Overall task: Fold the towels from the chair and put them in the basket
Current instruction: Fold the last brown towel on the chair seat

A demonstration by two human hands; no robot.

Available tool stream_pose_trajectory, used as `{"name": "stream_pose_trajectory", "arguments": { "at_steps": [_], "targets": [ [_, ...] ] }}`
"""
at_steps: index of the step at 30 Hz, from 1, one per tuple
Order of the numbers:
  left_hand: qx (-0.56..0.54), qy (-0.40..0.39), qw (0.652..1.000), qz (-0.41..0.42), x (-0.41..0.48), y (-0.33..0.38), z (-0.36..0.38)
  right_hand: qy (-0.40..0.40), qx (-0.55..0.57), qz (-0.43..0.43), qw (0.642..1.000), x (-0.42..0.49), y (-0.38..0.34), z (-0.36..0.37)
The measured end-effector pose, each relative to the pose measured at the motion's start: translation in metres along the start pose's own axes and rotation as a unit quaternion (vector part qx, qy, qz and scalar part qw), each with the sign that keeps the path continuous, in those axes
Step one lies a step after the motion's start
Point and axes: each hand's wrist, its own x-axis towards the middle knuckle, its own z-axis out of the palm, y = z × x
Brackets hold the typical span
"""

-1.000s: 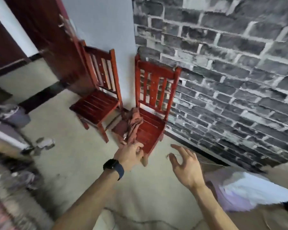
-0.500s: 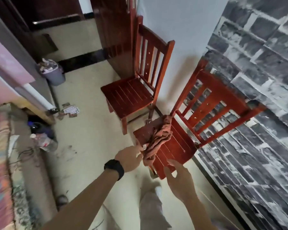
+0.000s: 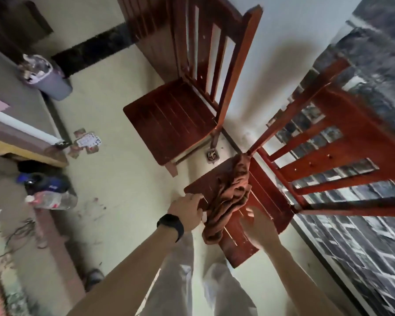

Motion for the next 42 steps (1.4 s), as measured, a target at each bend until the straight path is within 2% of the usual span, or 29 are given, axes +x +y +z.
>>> {"name": "stream_pose_trajectory", "arguments": {
  "at_steps": [4, 8, 11, 14, 16, 19, 23, 26, 28, 29, 31, 33, 35, 37, 42],
  "targets": [
    [0.143, -0.021, 0.989, 0.035, 0.079, -0.024, 0.013, -0.004, 0.005, 0.061, 0.998, 0.084, -0.006, 0.008],
    [0.273, -0.090, 0.946, 0.148, 0.150, -0.044, 0.031, 0.018, 0.094, 0.153, 0.984, 0.170, -0.006, 0.022],
    [0.317, -0.143, 0.915, 0.203, 0.198, -0.062, 0.060, 0.051, 0.172, 0.203, 0.962, 0.229, -0.011, 0.042],
    [0.342, -0.154, 0.898, 0.231, 0.230, -0.087, 0.087, 0.120, 0.148, 0.272, 0.943, 0.273, -0.007, 0.066],
    [0.342, -0.146, 0.895, 0.247, 0.233, -0.103, 0.099, 0.164, 0.141, 0.289, 0.933, 0.283, -0.001, 0.082],
    [0.318, -0.150, 0.899, 0.260, 0.229, -0.114, 0.101, 0.170, 0.150, 0.282, 0.932, 0.271, 0.000, 0.095],
    [0.258, -0.232, 0.911, 0.222, 0.237, -0.096, 0.076, 0.217, 0.203, 0.267, 0.917, 0.223, -0.021, 0.089],
    [0.124, -0.229, 0.956, 0.137, 0.235, -0.071, 0.040, 0.214, 0.235, 0.233, 0.919, 0.171, -0.046, 0.076],
    [-0.001, -0.209, 0.973, 0.098, 0.226, -0.053, 0.009, 0.218, 0.254, 0.201, 0.921, 0.136, -0.065, 0.063],
    [-0.079, -0.210, 0.970, 0.090, 0.219, -0.042, -0.007, 0.218, 0.270, 0.190, 0.919, 0.119, -0.075, 0.057],
    [-0.230, -0.234, 0.941, 0.084, 0.193, -0.017, -0.044, 0.221, 0.297, 0.168, 0.914, 0.086, -0.093, 0.046],
    [-0.296, -0.270, 0.911, 0.099, 0.162, 0.006, -0.077, 0.226, 0.318, 0.145, 0.909, 0.051, -0.112, 0.035],
    [-0.283, -0.289, 0.904, 0.138, 0.133, 0.021, -0.106, 0.238, 0.344, 0.115, 0.901, 0.014, -0.130, 0.023],
    [-0.240, -0.283, 0.911, 0.179, 0.103, 0.036, -0.139, 0.265, 0.361, 0.083, 0.891, -0.028, -0.150, 0.008],
    [-0.175, -0.185, 0.918, 0.303, 0.014, 0.071, -0.232, 0.330, 0.437, 0.003, 0.837, -0.128, -0.191, -0.044]
  ]
}}
